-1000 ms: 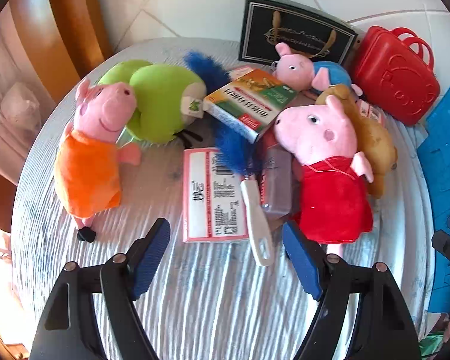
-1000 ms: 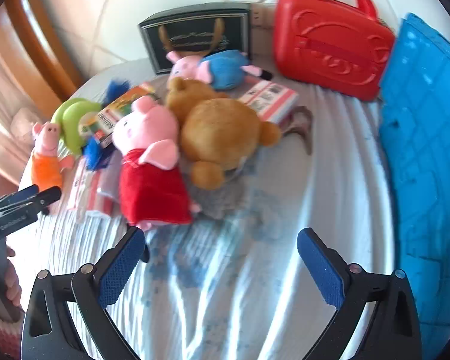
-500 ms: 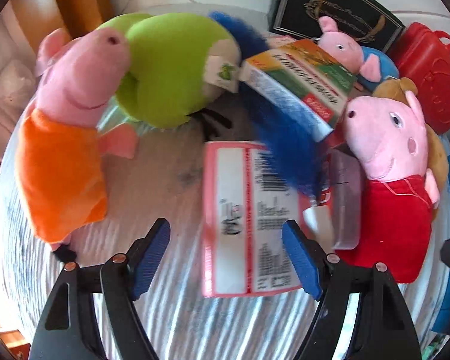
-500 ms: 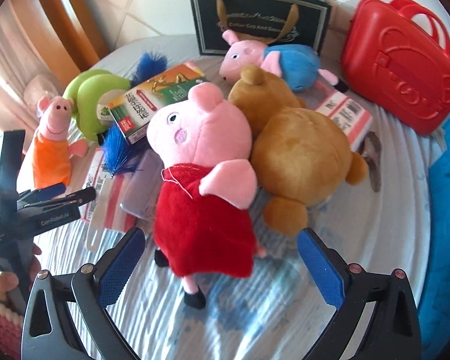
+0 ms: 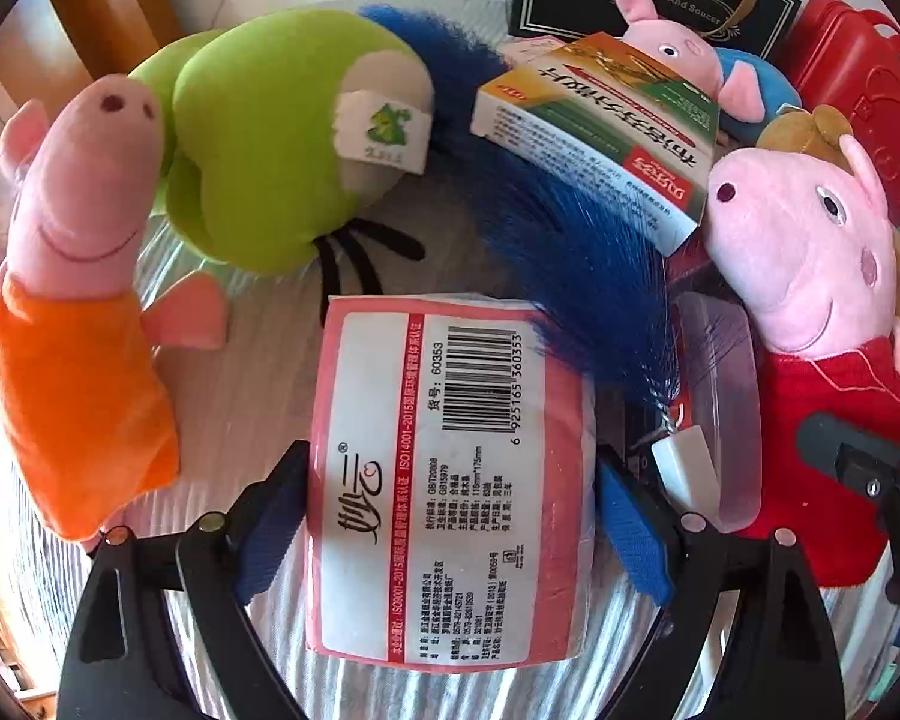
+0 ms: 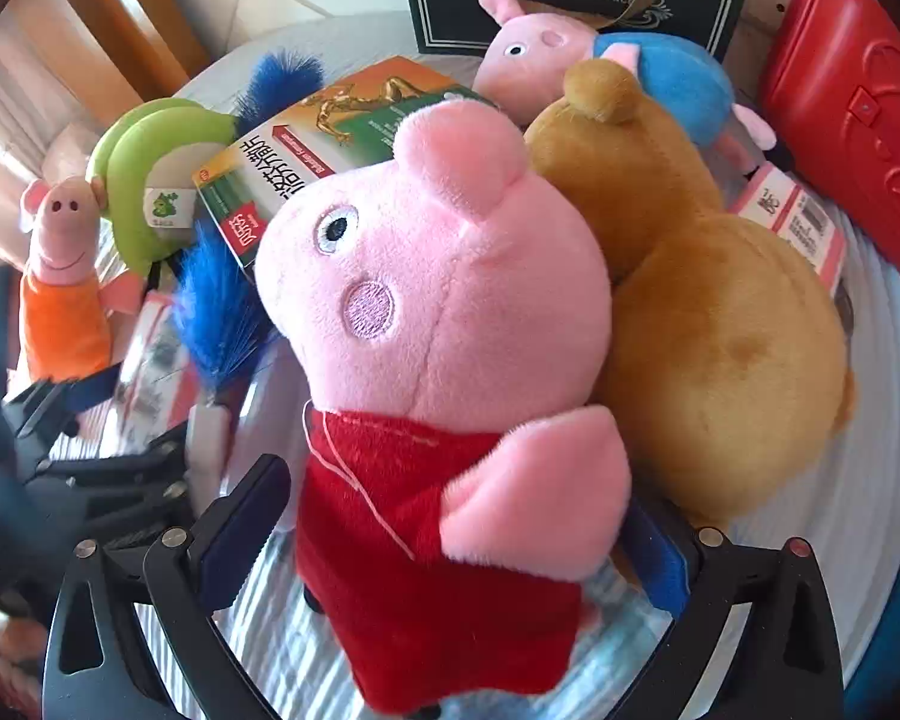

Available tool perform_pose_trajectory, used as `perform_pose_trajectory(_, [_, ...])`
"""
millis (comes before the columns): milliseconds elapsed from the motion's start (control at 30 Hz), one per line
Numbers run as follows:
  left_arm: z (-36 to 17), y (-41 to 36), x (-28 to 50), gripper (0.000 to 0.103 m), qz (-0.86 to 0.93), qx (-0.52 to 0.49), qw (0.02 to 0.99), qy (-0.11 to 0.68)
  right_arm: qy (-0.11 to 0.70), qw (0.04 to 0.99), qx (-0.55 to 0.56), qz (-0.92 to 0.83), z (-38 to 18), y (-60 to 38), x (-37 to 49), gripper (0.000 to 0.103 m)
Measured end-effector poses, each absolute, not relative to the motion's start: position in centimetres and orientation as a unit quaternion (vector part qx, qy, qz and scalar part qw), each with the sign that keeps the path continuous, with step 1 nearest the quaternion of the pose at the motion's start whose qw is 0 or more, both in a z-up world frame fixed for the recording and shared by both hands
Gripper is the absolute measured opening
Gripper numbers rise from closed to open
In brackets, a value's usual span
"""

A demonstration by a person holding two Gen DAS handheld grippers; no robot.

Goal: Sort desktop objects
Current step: 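Grasp the pink tissue pack with left tool while right grasps the red-dressed pig, then lift and carry the tissue pack and the pig over the blue bin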

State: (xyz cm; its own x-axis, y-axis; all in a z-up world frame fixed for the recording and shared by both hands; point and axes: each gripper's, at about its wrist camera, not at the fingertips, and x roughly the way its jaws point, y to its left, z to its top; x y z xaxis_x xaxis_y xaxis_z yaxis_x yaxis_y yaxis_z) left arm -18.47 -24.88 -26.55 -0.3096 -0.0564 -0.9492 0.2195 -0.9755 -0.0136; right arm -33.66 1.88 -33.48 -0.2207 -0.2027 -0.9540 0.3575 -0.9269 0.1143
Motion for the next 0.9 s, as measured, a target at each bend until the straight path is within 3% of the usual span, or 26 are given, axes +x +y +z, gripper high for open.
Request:
perform_pose_trajectory(433, [-26.3, -25.7, -19.1, 0.090, -0.811, 0.569, 0.115, 0.077, 0.071, 0.181, 0.579, -0.792, -33.3, 0.5, -34.5, 0.102])
perform_pose_trajectory(467, [-26.2, -25.6, -19.1, 0.090, -0.811, 0.569, 0.118, 0.074, 0.074, 0.182, 0.581, -0.790, -33.7, 0.3, -34.7, 0.094])
perform_pose_trajectory(500, [-25.9, -25.4, -18.9, 0.090, -0.812, 0.566, 0.120, 0.070, 0.084, 0.177, 0.583, -0.789, -34.0, 0.2, -35.0, 0.094])
perform_pose_trajectory(567, [-25.0, -24.9, -18.4, 0.089, -0.820, 0.557, 0.119, 0.065, 0.079, 0.172, 0.571, -0.799, -33.6, 0.4, -34.8, 0.077])
perform_pose_trajectory(900, [-17.8, -23.1, -15.6, 0.089, -0.869, 0.477, 0.123, 0.042, 0.060, 0.174, 0.527, -0.830, -29.6, 2.0, -32.1, 0.076])
